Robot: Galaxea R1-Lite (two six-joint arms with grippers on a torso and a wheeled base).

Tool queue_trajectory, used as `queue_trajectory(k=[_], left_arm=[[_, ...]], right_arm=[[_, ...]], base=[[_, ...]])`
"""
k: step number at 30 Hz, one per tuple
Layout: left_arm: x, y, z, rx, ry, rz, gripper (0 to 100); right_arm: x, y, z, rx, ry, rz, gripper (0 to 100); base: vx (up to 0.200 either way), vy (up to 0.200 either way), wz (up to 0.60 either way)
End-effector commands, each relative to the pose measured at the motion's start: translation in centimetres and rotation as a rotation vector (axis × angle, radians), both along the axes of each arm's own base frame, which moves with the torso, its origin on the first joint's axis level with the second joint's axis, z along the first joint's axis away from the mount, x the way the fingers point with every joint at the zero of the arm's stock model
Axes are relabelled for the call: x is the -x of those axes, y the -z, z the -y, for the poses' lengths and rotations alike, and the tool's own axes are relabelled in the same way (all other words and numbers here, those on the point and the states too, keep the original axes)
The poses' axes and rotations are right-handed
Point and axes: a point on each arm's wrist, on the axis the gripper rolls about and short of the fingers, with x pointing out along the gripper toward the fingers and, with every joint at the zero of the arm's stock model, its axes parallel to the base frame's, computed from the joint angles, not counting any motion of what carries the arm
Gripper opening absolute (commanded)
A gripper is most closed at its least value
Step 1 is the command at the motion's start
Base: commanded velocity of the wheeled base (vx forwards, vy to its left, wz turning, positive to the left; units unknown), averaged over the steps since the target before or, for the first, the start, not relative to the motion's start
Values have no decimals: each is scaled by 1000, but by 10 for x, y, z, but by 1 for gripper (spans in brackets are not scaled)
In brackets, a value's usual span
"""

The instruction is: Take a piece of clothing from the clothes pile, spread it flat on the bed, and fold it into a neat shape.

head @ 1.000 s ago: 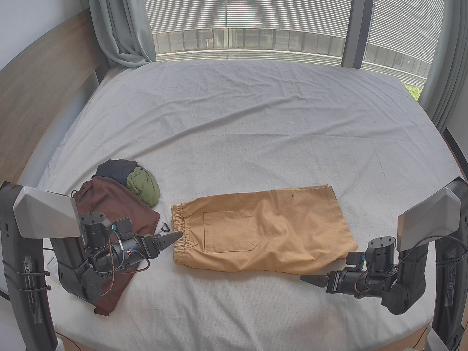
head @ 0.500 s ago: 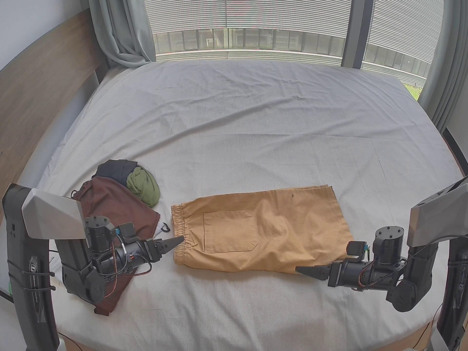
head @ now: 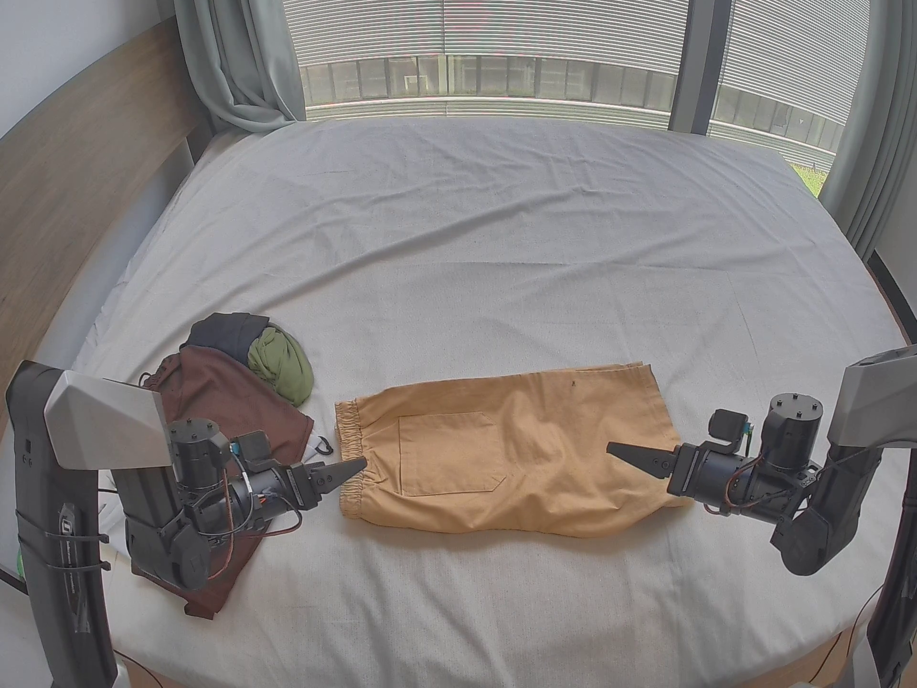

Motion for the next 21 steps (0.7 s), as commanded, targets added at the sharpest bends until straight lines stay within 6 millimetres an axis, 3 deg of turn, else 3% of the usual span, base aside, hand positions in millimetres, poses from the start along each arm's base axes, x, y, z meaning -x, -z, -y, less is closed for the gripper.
queue_trajectory(k=[1, 21], left_arm=[[-6, 17, -1, -9, 4, -23, 100], [-30, 56, 5, -36, -67, -30, 100]], right_arm=[[2, -6, 5, -2, 16, 17, 100], [-2, -7, 6, -6, 21, 27, 100]], base=[[0, 0, 0], [0, 0, 0]])
